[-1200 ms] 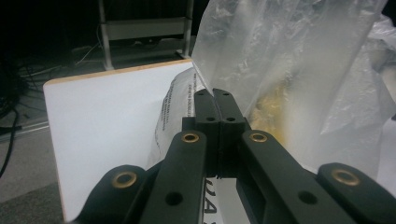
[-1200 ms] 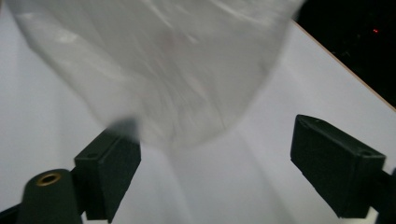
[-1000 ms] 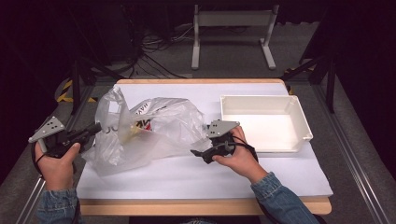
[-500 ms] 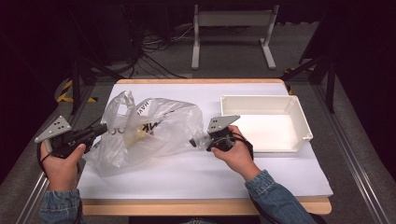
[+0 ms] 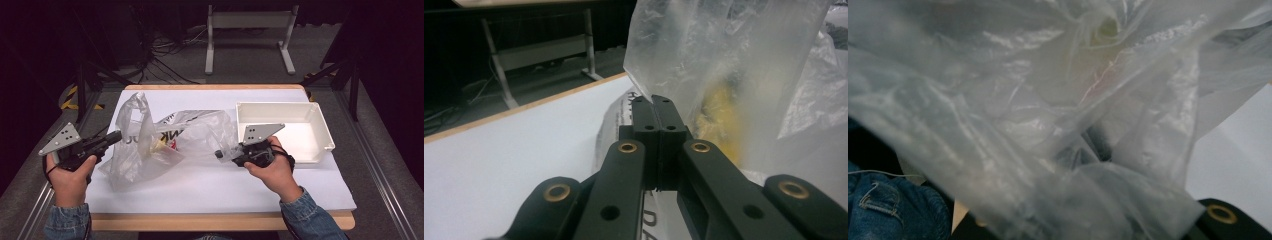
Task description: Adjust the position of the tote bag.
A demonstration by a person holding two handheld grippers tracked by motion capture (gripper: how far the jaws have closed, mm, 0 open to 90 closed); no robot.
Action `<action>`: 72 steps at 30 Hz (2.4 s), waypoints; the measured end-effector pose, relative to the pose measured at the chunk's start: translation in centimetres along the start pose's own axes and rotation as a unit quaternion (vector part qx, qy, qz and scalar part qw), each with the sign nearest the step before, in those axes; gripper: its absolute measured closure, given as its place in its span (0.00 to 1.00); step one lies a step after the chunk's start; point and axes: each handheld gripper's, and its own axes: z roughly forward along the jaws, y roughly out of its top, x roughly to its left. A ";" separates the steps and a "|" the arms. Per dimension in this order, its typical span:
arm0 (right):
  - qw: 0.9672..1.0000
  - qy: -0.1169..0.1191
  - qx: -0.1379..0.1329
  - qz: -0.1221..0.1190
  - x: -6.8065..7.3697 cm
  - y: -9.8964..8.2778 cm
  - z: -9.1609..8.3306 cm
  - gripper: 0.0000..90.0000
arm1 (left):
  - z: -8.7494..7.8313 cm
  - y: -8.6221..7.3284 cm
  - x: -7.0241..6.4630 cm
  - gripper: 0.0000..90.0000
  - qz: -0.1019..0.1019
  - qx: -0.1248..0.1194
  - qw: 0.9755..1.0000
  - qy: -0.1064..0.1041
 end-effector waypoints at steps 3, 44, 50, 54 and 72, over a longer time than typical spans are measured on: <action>1.000 -0.010 -0.011 0.009 -0.7 0.3 -0.2 1.00 | 0.4 -0.1 0.5 1.00 -0.010 -0.003 1.000 0.010; 0.981 -0.044 0.143 0.127 -4.5 -1.8 6.0 0.99 | 2.5 -2.3 3.2 0.40 -0.063 0.038 0.991 0.110; 0.982 -0.034 0.141 0.117 -3.6 -1.8 6.4 0.99 | 1.2 0.9 -0.3 0.30 -0.022 0.015 0.996 0.089; 0.984 -0.028 0.138 0.110 -3.0 -1.6 6.6 0.98 | 2.7 2.0 -2.2 0.32 -0.007 0.026 0.999 0.046; 0.988 -0.033 0.126 0.080 -1.8 -1.4 5.7 0.66 | 8.6 1.8 -1.8 1.00 0.003 0.061 0.998 0.024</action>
